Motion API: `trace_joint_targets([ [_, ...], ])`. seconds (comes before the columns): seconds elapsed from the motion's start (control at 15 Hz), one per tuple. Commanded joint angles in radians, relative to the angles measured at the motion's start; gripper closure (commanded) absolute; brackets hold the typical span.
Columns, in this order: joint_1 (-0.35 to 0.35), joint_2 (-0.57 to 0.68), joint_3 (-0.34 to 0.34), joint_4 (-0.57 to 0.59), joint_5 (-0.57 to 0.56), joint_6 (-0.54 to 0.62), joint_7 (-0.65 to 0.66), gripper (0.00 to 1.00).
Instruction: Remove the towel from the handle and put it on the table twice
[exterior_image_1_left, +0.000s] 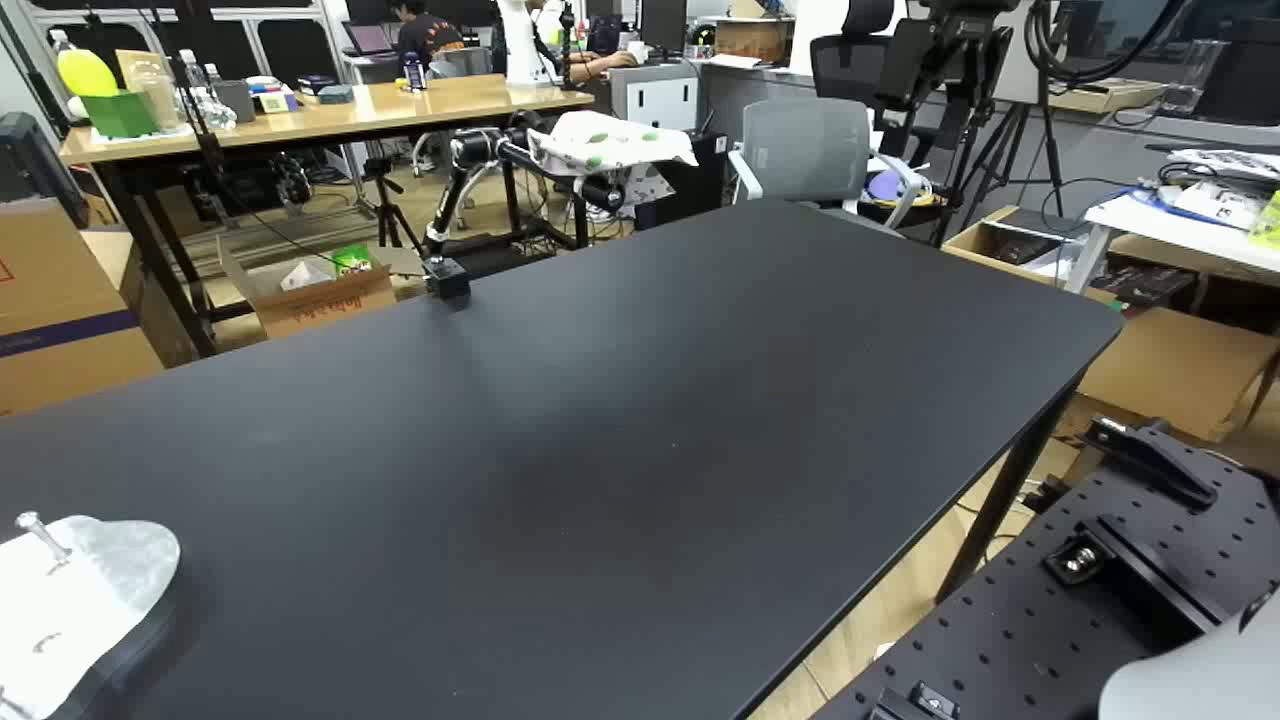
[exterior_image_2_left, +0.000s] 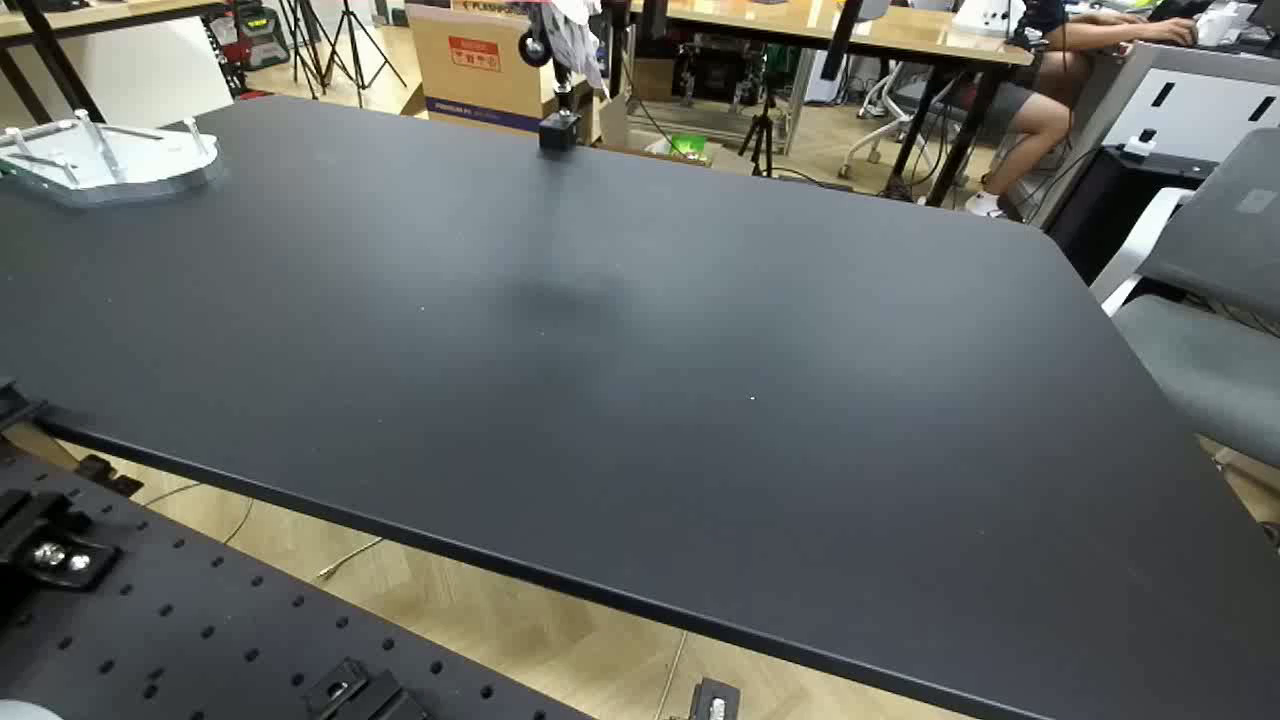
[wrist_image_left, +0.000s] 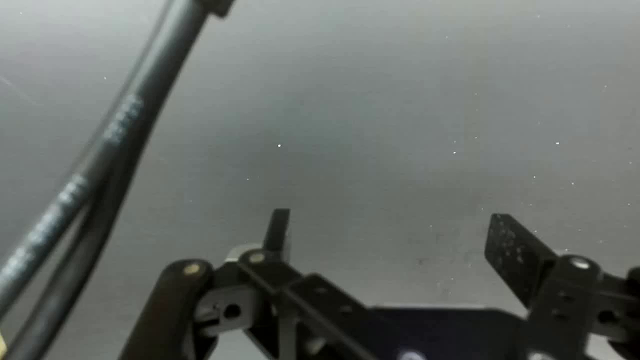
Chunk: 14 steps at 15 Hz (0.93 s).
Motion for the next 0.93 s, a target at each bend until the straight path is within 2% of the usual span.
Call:
trace_joint_targets([
  [0.0,-0.021,0.002,0.021,0.001,0.008,-0.002,-0.006,0.00],
  [0.67,-0.015,0.007,0.024,0.001,0.008,0.007,-0.016,0.00],
  [0.87,0.018,0.043,0.060,0.007,0.020,0.048,-0.032,0.00],
])
